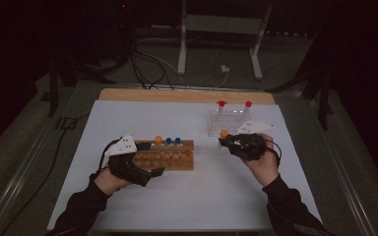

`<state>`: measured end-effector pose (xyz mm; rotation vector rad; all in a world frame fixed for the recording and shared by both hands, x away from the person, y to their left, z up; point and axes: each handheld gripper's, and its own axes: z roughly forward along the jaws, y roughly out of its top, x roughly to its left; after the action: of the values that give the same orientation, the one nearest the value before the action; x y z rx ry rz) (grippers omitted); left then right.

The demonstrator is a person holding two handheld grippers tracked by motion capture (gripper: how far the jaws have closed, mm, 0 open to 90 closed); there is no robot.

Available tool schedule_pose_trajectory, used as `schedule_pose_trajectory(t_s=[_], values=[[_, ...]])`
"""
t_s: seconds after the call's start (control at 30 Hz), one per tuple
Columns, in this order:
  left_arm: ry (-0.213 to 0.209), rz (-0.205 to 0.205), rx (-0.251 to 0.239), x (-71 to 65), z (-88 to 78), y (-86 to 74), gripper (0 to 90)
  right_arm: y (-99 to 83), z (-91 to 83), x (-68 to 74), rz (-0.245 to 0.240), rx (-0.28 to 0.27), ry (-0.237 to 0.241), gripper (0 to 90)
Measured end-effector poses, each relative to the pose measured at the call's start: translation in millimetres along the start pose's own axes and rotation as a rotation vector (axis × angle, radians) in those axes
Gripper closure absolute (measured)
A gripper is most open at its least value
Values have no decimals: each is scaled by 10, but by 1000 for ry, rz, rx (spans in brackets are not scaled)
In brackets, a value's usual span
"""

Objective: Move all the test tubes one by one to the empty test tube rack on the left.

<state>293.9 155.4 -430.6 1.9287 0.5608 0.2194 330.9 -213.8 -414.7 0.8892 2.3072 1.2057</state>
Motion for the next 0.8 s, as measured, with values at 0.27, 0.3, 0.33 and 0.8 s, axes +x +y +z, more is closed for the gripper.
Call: schedule_pose_trajectory(t_s=[0.27, 0.3, 0.33, 0.8], values=[[-31, 15, -8, -65, 95, 92, 23, -112, -12, 267, -32, 22, 76, 743], [-32, 20, -8, -74, 110, 106, 23, -123, -13, 296, -34, 24, 84, 743], [-38, 20, -10, -83, 125, 119, 23, -133, -11, 324, -39, 26, 96, 743], [-144, 68, -31, -273, 398, 300, 169, -192, 39, 600, -91, 41, 179, 743]])
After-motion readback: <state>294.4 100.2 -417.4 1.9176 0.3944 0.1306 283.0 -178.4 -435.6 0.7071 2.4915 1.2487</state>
